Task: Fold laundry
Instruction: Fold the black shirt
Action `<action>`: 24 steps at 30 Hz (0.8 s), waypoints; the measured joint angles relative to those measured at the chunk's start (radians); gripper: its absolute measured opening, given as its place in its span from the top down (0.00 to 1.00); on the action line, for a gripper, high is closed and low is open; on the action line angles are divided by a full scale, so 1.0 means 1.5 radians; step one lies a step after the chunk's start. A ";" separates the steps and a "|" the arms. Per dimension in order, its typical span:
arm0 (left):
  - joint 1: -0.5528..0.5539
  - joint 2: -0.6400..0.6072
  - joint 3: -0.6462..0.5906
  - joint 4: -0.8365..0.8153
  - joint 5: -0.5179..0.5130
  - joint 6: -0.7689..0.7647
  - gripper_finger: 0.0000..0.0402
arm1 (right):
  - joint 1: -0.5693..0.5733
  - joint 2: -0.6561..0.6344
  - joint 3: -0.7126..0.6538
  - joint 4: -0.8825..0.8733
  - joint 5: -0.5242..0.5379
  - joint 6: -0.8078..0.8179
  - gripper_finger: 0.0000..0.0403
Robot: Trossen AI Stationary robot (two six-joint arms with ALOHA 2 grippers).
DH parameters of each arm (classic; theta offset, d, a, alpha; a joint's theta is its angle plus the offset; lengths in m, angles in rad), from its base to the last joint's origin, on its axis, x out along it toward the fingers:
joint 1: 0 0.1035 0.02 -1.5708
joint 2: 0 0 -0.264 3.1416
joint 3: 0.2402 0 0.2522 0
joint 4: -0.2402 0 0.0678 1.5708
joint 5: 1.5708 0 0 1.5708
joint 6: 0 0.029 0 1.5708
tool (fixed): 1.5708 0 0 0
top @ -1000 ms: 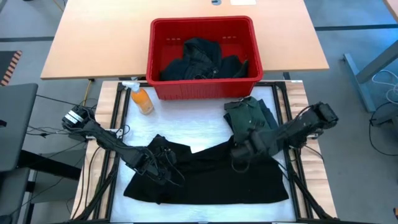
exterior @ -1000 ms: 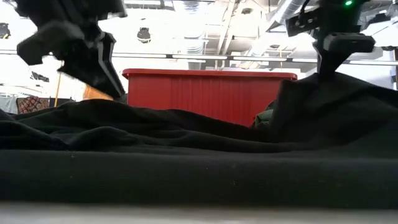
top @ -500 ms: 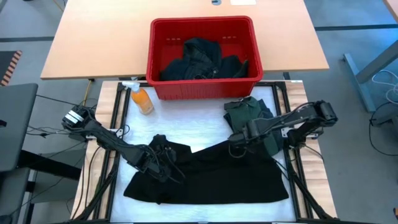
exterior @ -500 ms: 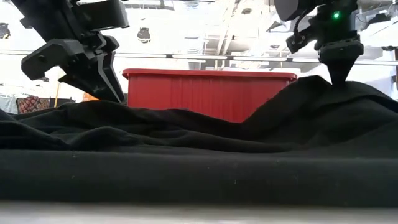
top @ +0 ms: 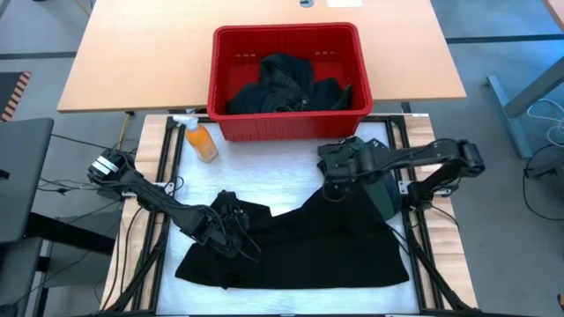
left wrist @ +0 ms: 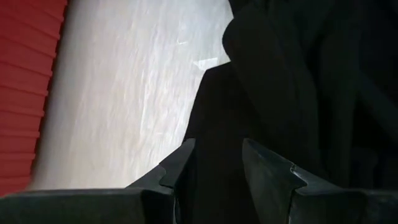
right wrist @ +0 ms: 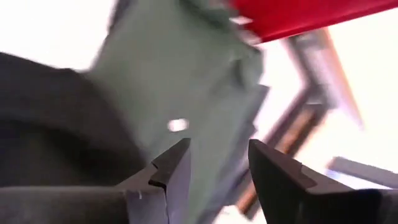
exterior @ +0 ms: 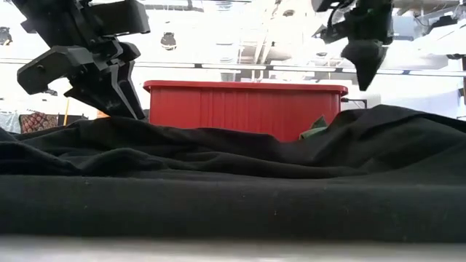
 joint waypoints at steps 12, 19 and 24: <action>0.007 0.000 0.000 0.001 0.004 0.009 0.70 | 0.267 0.002 -0.074 0.299 0.022 0.045 0.55; 0.016 0.000 0.000 0.014 0.005 0.031 0.70 | 0.320 0.127 -0.096 0.278 0.095 0.086 0.55; 0.016 0.000 0.000 0.016 0.005 0.038 0.70 | 0.310 0.201 -0.097 0.225 0.147 0.157 0.55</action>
